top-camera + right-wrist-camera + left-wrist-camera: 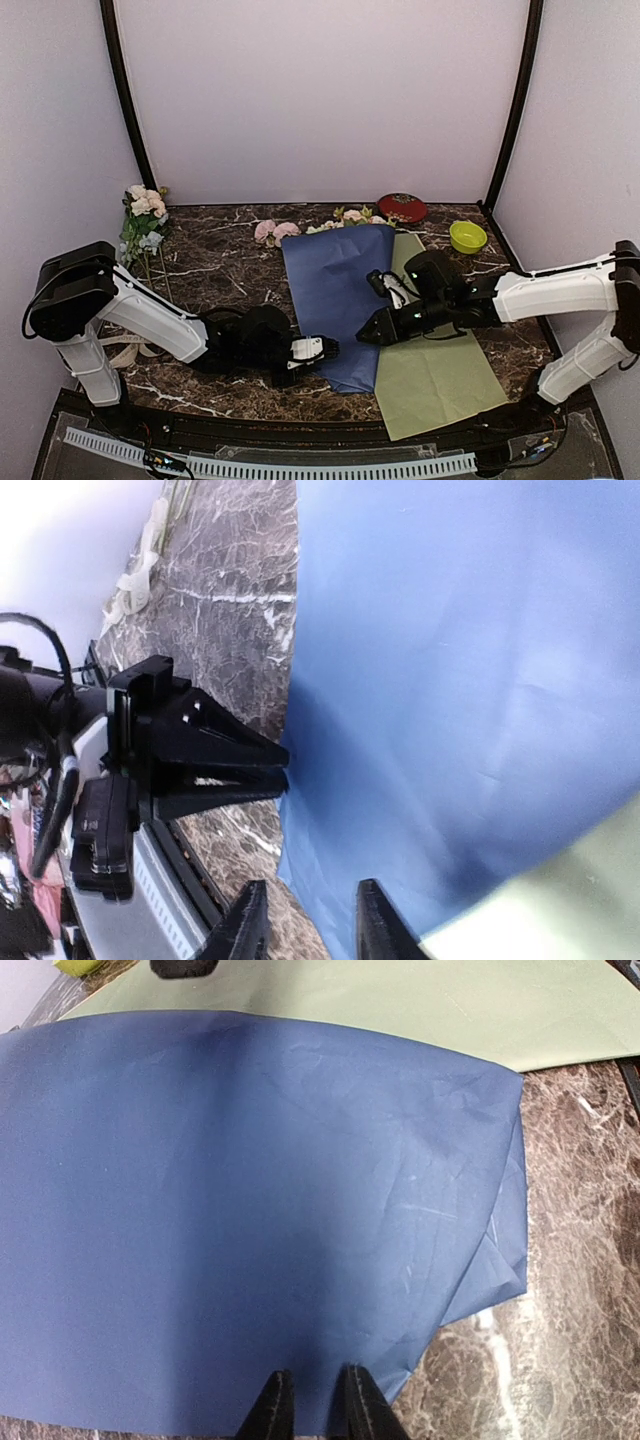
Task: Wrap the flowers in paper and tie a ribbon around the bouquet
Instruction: Press the fold line at the center of the board, then pick up the ribbon from the corner of the board, then place the ribbon at the corner of the board, then pass from the right arm to the left
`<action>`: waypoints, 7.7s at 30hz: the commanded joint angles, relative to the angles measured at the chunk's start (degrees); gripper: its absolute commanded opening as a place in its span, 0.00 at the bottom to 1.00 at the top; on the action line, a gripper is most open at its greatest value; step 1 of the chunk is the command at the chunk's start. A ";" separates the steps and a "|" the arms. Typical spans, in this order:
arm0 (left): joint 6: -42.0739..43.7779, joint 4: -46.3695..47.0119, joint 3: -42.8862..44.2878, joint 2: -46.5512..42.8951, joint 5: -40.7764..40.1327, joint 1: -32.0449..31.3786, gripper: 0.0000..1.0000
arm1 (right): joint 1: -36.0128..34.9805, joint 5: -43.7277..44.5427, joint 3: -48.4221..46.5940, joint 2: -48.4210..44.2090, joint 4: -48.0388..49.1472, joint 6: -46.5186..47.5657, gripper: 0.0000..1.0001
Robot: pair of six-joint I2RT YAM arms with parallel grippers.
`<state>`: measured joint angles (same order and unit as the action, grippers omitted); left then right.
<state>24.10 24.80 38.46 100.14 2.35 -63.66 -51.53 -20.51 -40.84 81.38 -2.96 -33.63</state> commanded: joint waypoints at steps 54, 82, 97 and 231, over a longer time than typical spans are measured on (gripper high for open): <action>-8.54 -4.00 -5.42 -16.57 -3.23 2.39 0.37 | 8.04 -14.74 8.33 12.28 30.69 -27.46 0.00; -70.08 -61.74 -5.70 -43.26 -22.64 37.20 0.66 | 8.02 -13.02 7.17 10.35 23.98 -21.31 0.00; -69.70 -45.14 -16.37 -39.63 -20.61 37.56 0.39 | 8.05 -14.58 7.00 11.16 24.14 -21.02 0.00; 22.45 29.02 -5.05 1.46 -16.14 -10.88 0.00 | 8.18 -4.04 -4.49 -0.77 -15.58 1.09 0.44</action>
<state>48.36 55.11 33.95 102.48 -14.85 -74.15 -43.11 -32.67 -44.62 85.93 -8.34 -39.40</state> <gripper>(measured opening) 0.005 0.394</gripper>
